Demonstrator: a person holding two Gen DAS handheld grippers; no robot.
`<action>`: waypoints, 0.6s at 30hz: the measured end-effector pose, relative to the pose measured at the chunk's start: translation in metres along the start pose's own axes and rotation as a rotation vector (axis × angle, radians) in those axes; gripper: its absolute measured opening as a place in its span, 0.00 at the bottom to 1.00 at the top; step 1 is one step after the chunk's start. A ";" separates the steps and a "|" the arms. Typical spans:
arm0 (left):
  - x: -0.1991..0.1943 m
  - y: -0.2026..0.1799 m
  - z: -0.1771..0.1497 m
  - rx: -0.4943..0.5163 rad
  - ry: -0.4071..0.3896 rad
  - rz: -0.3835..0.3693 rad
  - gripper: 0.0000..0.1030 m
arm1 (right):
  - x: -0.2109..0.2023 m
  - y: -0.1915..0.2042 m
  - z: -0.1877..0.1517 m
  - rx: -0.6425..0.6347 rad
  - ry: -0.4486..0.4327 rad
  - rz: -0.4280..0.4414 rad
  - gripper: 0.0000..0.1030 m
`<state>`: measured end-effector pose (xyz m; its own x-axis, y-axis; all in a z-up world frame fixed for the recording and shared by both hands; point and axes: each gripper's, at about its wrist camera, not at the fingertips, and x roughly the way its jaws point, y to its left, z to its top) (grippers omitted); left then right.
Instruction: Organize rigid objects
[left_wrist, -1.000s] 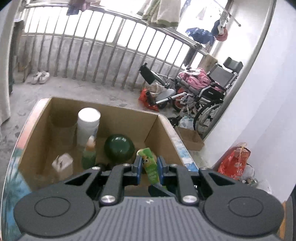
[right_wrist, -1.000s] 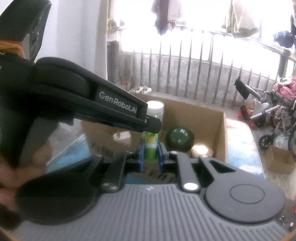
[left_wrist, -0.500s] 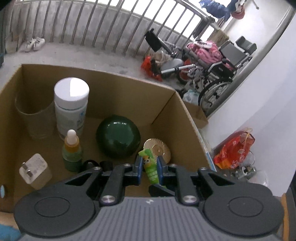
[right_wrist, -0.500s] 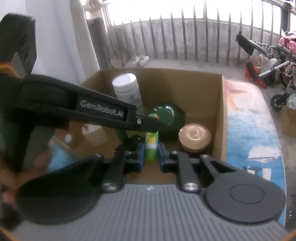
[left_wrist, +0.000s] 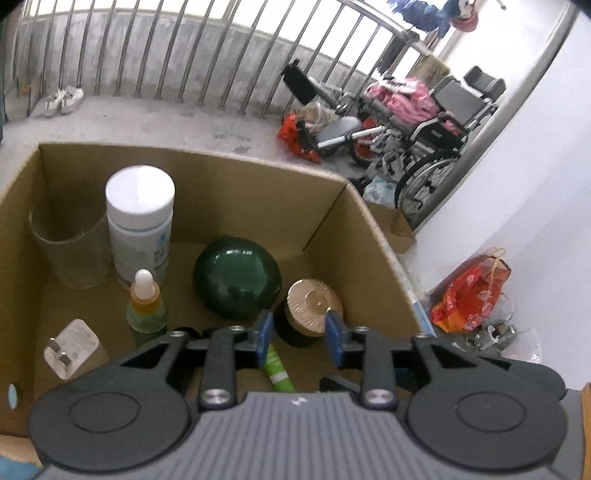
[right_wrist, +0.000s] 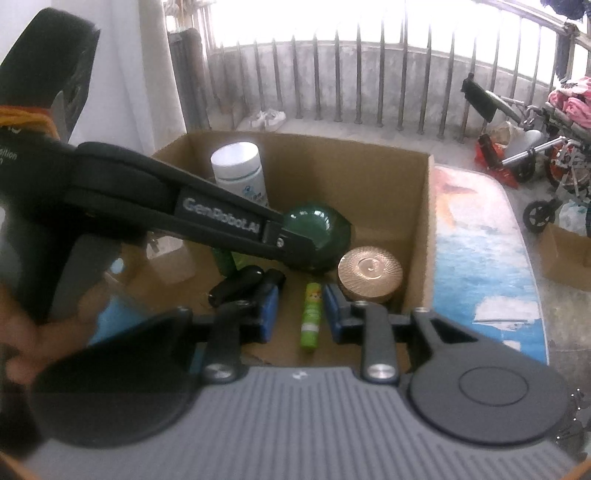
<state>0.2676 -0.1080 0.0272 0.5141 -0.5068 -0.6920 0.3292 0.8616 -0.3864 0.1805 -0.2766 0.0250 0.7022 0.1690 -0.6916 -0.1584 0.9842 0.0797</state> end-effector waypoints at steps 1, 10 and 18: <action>-0.008 -0.002 -0.001 0.007 -0.014 -0.001 0.42 | -0.006 -0.001 -0.001 0.006 -0.011 -0.001 0.28; -0.099 -0.012 -0.030 0.066 -0.147 0.079 0.87 | -0.082 0.005 -0.015 0.084 -0.142 -0.012 0.46; -0.157 -0.016 -0.082 0.140 -0.218 0.265 1.00 | -0.137 0.024 -0.042 0.141 -0.208 0.000 0.75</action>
<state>0.1163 -0.0398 0.0920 0.7477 -0.2736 -0.6051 0.2594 0.9591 -0.1131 0.0515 -0.2781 0.0910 0.8324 0.1620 -0.5300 -0.0704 0.9795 0.1888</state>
